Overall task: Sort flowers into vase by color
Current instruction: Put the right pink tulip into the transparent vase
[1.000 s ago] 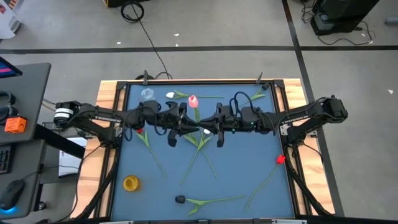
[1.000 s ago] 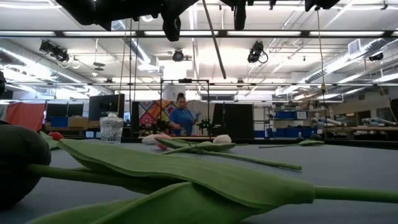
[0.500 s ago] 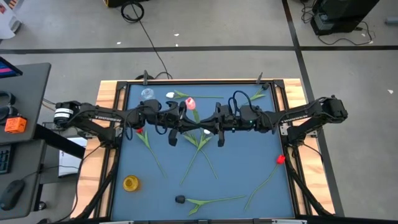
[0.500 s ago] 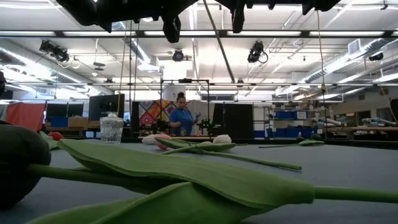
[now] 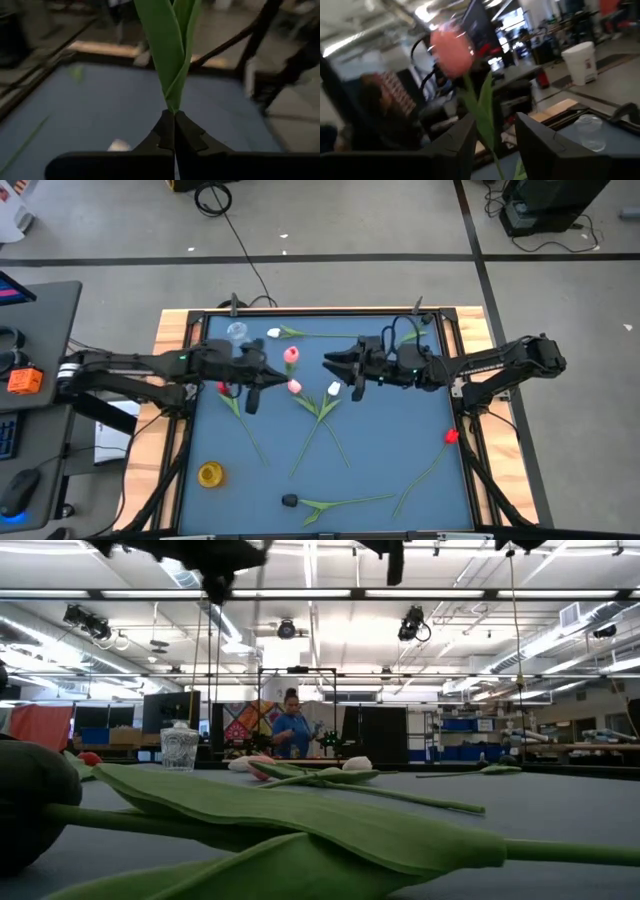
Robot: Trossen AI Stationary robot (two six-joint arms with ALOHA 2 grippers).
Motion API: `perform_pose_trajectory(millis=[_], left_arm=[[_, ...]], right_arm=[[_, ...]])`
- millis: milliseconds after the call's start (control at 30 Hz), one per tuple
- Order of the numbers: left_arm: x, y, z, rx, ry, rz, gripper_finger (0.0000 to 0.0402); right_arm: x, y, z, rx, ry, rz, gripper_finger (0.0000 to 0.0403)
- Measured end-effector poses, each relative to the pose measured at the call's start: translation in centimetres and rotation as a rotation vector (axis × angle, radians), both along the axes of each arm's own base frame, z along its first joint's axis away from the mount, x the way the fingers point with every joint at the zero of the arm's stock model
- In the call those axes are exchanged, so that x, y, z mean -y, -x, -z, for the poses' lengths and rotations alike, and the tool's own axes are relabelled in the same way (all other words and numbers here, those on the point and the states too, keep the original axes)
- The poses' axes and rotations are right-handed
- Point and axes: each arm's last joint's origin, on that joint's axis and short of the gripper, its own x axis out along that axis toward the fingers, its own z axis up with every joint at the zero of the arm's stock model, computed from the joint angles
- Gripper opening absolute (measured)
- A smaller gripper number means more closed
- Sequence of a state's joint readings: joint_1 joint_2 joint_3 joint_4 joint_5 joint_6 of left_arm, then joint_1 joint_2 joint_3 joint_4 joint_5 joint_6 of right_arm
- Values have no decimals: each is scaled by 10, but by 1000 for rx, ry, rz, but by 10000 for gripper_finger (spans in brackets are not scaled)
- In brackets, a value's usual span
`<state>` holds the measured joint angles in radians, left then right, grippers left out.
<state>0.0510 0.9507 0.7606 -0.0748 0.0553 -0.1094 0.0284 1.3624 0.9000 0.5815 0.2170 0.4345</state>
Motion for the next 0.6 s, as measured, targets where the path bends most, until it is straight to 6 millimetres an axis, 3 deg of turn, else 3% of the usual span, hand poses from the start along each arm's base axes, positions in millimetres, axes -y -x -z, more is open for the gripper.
perform_pose_trajectory(millis=[267,467,600], left_arm=[[1,61,-7,-54,23,-223,0],[9,97,20,36,128,-344,0],[13,104,31,72,136,-402,0]], right_arm=[[-1,7,-7,38,-88,115,140],[-11,8,-5,23,-118,152,140],[-17,8,-1,-6,-158,154,139]])
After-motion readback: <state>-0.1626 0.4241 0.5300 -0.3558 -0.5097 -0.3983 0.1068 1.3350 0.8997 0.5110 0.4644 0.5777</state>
